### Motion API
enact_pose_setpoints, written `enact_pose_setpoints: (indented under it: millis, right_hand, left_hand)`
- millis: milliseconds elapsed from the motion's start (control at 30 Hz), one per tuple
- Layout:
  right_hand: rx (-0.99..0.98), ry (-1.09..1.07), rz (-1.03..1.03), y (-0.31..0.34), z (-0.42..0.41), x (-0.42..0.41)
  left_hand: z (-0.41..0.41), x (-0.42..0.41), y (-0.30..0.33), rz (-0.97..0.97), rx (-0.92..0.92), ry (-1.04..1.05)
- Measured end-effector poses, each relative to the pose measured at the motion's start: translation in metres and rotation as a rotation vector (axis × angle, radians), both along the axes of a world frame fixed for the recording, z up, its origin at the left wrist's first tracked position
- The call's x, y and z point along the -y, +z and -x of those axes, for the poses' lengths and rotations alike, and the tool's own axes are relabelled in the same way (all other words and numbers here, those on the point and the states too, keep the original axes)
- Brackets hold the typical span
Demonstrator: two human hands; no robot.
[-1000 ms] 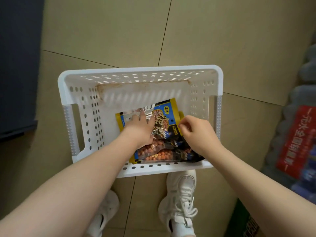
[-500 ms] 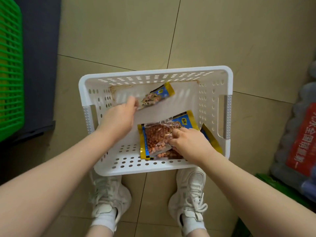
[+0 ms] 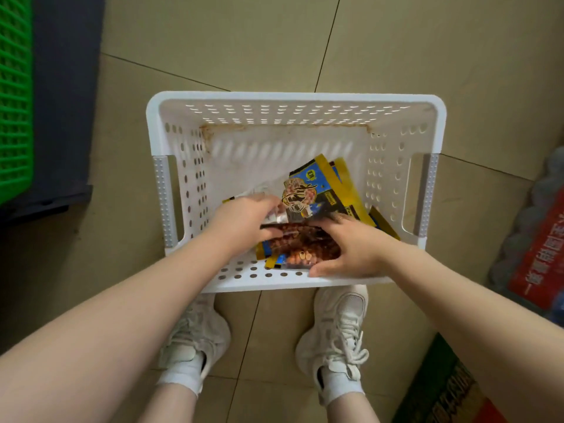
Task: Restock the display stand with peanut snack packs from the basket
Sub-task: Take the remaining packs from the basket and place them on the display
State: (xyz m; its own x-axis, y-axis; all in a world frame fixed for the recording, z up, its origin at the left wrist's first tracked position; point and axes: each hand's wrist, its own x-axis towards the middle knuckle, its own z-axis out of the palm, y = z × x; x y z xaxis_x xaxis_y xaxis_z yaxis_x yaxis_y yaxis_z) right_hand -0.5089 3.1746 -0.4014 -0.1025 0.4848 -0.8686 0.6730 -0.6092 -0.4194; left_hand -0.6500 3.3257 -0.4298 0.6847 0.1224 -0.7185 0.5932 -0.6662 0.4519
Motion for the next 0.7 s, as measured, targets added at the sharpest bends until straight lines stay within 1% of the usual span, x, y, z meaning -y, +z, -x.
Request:
enact_pose_setpoints:
  millis: [67,133,200,300,333,400,500,567,633,700]
  right_hand:
    - [0.051,0.137,0.014,0.004,-0.012,0.002]
    - [0.157,0.347,-0.036,0.006,-0.020,0.005]
    - [0.251,0.482,-0.225,0.006,-0.018,0.008]
    - [0.371,0.559,-0.404,-0.005,-0.012,0.013]
    - [0.391,0.574,-0.406,-0.010,-0.012,0.013]
    - [0.414,0.583,-0.417,-0.015,-0.010,0.013]
    - [0.481,0.536,-0.490,-0.015,-0.003,0.013]
    - [0.512,0.437,-0.512,-0.014,-0.001,0.015]
    - [0.560,0.334,-0.555,-0.013,-0.003,0.016]
    - [0.594,0.265,-0.612,-0.011,-0.005,0.016]
  left_hand:
    - [0.001,0.006,-0.001,-0.043,0.028,-0.042]
    - [0.002,0.004,-0.002,-0.061,0.066,-0.031]
    - [0.003,0.001,-0.002,-0.077,0.093,-0.046]
    - [0.007,0.001,-0.002,-0.130,0.127,-0.065]
    - [0.009,0.003,-0.001,-0.143,0.130,-0.072]
    - [0.010,0.010,0.001,-0.119,0.117,-0.081]
    - [0.012,0.024,-0.001,-0.066,0.036,-0.131]
    - [0.012,0.026,-0.004,-0.019,-0.006,-0.090]
    - [0.015,0.022,-0.009,0.030,-0.009,-0.039]
    - [0.021,0.018,-0.013,0.031,-0.030,-0.078]
